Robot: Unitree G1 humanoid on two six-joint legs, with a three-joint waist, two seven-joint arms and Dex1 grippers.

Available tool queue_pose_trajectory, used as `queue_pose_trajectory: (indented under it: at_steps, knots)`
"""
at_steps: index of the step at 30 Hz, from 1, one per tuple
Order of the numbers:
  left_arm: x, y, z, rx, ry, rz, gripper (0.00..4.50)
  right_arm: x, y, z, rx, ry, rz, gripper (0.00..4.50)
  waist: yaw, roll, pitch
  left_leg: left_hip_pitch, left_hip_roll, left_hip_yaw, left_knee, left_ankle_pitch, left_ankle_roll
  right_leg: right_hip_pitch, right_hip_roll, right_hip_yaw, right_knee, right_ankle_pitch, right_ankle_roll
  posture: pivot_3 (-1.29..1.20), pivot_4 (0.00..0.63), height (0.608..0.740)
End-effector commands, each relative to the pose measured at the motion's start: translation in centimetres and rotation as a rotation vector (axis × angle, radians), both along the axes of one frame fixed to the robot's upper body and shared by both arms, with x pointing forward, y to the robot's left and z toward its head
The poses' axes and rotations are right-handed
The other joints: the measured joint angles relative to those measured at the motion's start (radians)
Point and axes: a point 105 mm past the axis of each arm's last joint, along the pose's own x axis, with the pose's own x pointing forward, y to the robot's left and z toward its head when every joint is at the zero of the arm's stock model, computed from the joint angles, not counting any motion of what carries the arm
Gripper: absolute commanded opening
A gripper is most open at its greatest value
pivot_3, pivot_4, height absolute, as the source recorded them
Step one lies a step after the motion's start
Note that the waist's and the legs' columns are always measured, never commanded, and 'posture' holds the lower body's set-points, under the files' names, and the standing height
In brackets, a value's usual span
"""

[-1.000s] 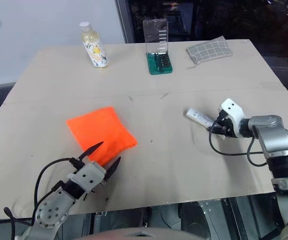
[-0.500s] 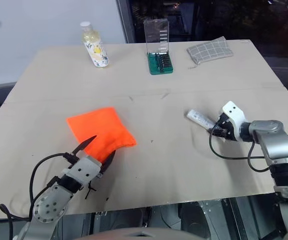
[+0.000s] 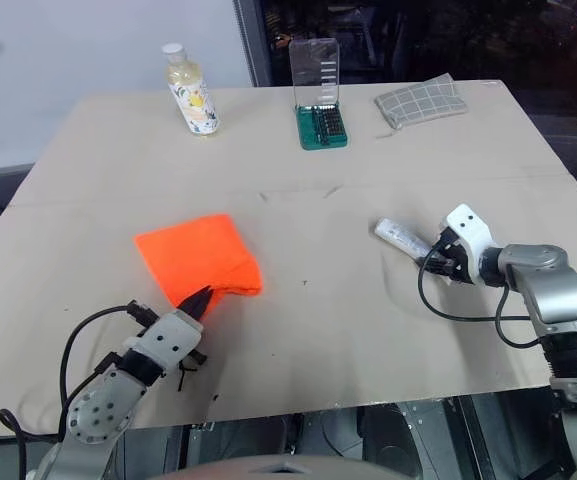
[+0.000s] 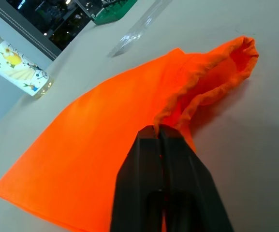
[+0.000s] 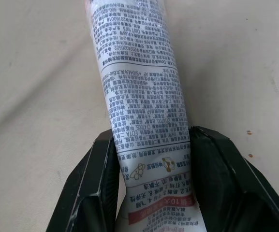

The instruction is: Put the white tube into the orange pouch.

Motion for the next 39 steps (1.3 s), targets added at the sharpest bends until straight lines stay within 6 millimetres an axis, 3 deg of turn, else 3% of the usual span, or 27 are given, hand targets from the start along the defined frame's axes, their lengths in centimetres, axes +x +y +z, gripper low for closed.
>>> queue_pose_trajectory:
  at_steps: [1,4,7,17,24,27,30,36,39]
  knots:
    - [-0.3,-0.1,0.8,-0.019,-0.014,-0.022,0.03,-0.5,-0.3,-0.4,0.001,0.017,-0.014,2.13,0.0,0.0,0.0,0.0,0.0,0.0,0.0,0.0,0.0,0.0,0.0,0.0,0.0,0.0,0.0,0.0,0.15,0.74]
    - [-0.1,0.1,1.4,-0.045,-0.022,-0.028,0.03,-0.5,0.0,-0.3,0.011,0.006,-0.011,2.13,0.0,0.0,0.0,0.0,0.0,0.0,0.0,0.0,0.0,0.0,0.0,0.0,0.0,0.0,0.0,0.0,0.15,0.74]
    - [0.3,-0.1,2.4,-0.109,-0.024,-0.041,0.03,-0.9,1.6,0.8,0.064,-0.028,0.051,2.13,0.0,0.0,0.0,0.0,0.0,0.0,0.0,0.0,0.0,0.0,0.0,0.0,0.0,0.0,0.0,0.0,0.15,0.74]
    - [0.0,-2.7,4.1,-0.62,0.224,-0.172,0.03,-8.4,10.5,3.5,0.225,0.037,0.496,2.13,-0.005,0.001,0.001,-0.001,0.001,-0.001,0.001,0.0,0.0,-0.001,0.001,0.0,0.0,0.0,0.0,0.0,0.15,0.74]
    - [0.3,-3.1,5.0,-0.813,0.324,-0.203,0.03,-7.9,14.4,2.5,0.199,-0.014,0.446,2.13,-0.005,0.0,0.0,-0.001,0.0,-0.002,0.002,0.0,-0.001,0.0,0.002,-0.001,0.001,0.0,0.0,0.0,0.15,0.74]
    - [0.3,-2.9,4.7,-0.817,0.359,-0.192,0.03,-8.1,16.1,3.2,0.263,-0.03,0.43,2.13,-0.005,-0.001,0.0,-0.001,0.0,-0.003,0.002,0.001,-0.001,0.0,0.003,-0.001,0.001,0.0,0.0,0.0,0.15,0.74]
    - [0.6,-2.2,4.5,-0.816,0.368,-0.162,0.03,-8.0,16.2,3.3,0.256,-0.05,0.412,2.13,-0.004,-0.001,0.0,-0.001,0.0,-0.003,0.001,0.001,-0.001,-0.001,0.003,-0.001,0.001,0.0,0.0,0.0,0.15,0.74]
    - [1.1,-1.3,4.3,-0.813,0.392,-0.152,0.03,-7.9,12.9,3.1,0.111,-0.072,0.389,2.13,-0.003,-0.001,0.0,-0.001,-0.001,-0.003,0.001,0.001,-0.001,0.0,0.002,-0.001,0.0,0.0,0.0,0.0,0.15,0.74]
    - [1.1,-1.2,4.0,-0.8,0.407,-0.152,0.0,-8.6,11.8,3.1,0.072,-0.054,0.397,2.75,-0.004,-0.001,0.0,-0.001,0.0,-0.003,0.001,0.001,-0.001,-0.001,0.003,-0.002,0.0,0.0,0.0,0.0,0.15,0.74]
